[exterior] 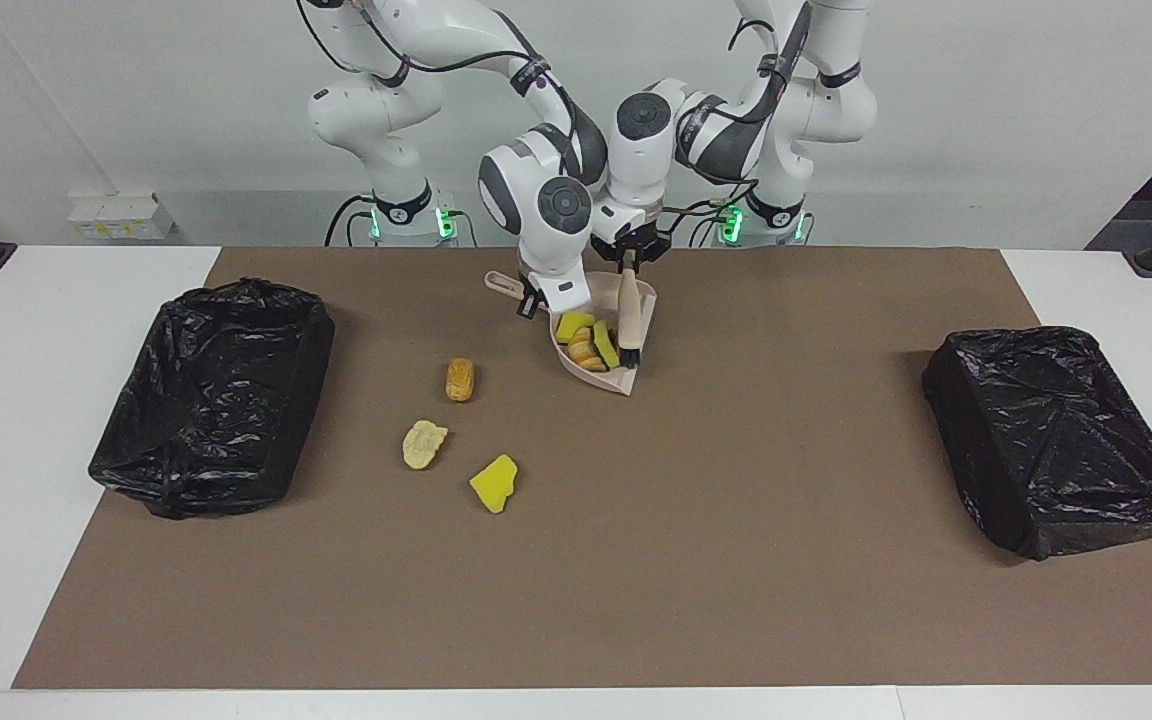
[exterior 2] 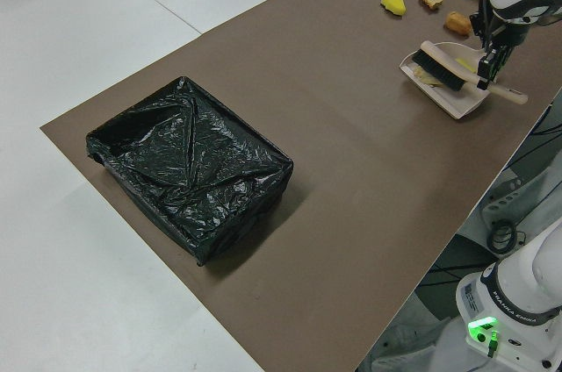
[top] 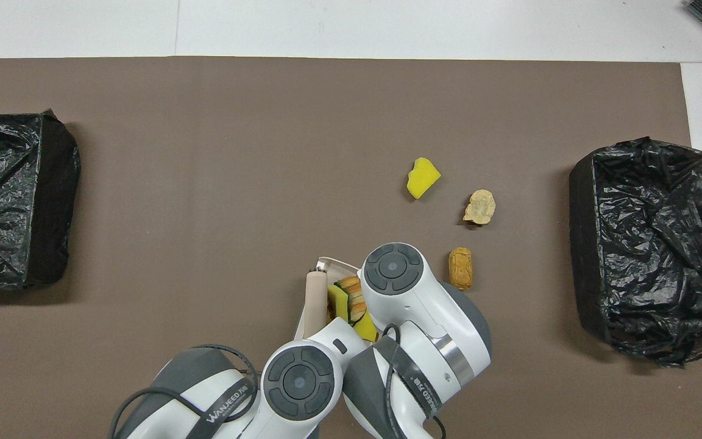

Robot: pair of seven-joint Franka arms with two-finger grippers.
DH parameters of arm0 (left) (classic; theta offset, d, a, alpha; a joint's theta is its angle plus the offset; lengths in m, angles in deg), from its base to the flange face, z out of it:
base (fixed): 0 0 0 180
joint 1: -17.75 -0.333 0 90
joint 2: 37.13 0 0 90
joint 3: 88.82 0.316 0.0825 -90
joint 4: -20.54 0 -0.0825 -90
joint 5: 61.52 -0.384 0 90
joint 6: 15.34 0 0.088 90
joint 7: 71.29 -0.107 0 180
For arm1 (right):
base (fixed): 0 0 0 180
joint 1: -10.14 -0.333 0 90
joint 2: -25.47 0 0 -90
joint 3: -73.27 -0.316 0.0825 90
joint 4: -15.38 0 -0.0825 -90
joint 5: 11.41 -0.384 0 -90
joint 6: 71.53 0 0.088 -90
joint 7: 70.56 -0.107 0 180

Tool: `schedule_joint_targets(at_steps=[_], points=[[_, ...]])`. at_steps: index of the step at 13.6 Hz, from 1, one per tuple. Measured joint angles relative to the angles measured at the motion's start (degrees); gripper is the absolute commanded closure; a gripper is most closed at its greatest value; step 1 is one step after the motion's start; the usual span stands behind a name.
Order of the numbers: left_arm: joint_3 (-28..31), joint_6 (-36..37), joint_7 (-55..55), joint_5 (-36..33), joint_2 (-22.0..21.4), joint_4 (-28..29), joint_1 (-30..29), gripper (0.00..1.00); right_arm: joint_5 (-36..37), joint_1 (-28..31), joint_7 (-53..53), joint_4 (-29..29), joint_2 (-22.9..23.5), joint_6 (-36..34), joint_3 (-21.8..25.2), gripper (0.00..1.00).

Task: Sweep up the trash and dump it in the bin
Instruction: 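Brush the last scraps into the dustpan with the left gripper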

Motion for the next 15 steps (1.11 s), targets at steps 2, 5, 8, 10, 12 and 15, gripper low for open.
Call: schedule_joint_targets(at_steps=[2, 5, 8, 10, 12, 15], points=[[0.24, 3.66, -0.19, 0.01, -0.13, -1.27, 0.02, 1.00, -0.10, 0.19, 0.27, 0.03, -0.02, 0.01, 0.02, 1.00], [1.72, 13.65, -2.28, 0.01, -1.31, -5.63, 0.14, 1.00, -0.21, 1.46, 3.22, 0.03, -0.02, 0.01, 0.02, 1.00], [4.29, 20.01, -6.89, 1.71, -4.69, -6.88, 0.19, 1.00, -0.23, 3.85, 7.15, -0.09, -0.07, -0.02, 0.08, 1.00], [4.45, 20.17, -8.03, 2.15, -5.93, -6.72, 0.21, 1.00, -0.23, 5.41, 9.77, -0.14, -0.50, -0.43, 0.10, 1.00], [4.66, 17.62, -10.72, 2.19, -5.81, -5.64, 0.21, 1.00, -0.29, 8.08, 14.53, -0.25, -1.89, -1.05, 0.12, 1.00], [5.72, 10.87, -15.93, 2.19, -4.42, -2.60, -0.71, 1.00, -2.22, 11.05, 19.42, -0.25, -4.09, -2.26, 0.23, 1.00]])
